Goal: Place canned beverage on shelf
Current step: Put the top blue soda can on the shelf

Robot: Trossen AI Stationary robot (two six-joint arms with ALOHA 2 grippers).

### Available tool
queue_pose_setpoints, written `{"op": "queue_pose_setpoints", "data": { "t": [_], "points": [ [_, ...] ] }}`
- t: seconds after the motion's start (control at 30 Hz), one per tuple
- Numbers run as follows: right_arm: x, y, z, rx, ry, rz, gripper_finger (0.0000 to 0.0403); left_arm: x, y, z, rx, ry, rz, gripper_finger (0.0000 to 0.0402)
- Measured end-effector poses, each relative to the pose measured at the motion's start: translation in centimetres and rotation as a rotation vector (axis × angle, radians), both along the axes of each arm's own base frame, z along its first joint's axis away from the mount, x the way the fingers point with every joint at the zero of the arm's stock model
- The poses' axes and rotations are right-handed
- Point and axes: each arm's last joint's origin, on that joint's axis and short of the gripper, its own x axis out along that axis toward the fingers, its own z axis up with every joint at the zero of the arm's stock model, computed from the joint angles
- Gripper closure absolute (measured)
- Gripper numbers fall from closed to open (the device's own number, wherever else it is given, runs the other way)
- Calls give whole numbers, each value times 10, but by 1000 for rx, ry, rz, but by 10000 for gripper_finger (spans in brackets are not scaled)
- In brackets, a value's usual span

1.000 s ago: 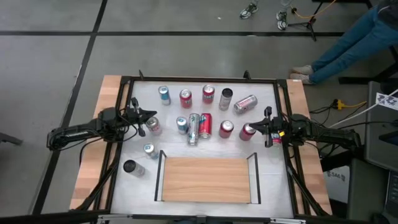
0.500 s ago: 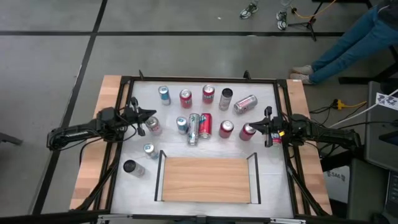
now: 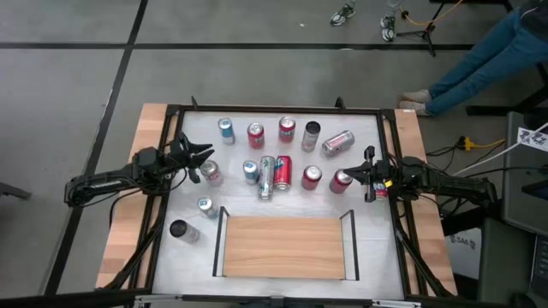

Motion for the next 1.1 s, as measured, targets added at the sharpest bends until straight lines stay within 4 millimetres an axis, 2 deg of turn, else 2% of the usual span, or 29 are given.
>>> {"op": "queue_pose_setpoints", "data": {
  "t": [0.27,0.47,0.6,1.1],
  "points": [
    [0,0,0,0,-1,-1,402,-1,1,0,-79,-39,45,163],
    [0,0,0,0,-2,-1,402,-2,3,0,-124,-64,99,109],
    [0,0,0,-1,-2,-2,402,-1,3,0,-125,-64,93,96],
    [0,0,0,0,-2,-2,402,-2,2,7,-116,-137,82,94]
  ]
}}
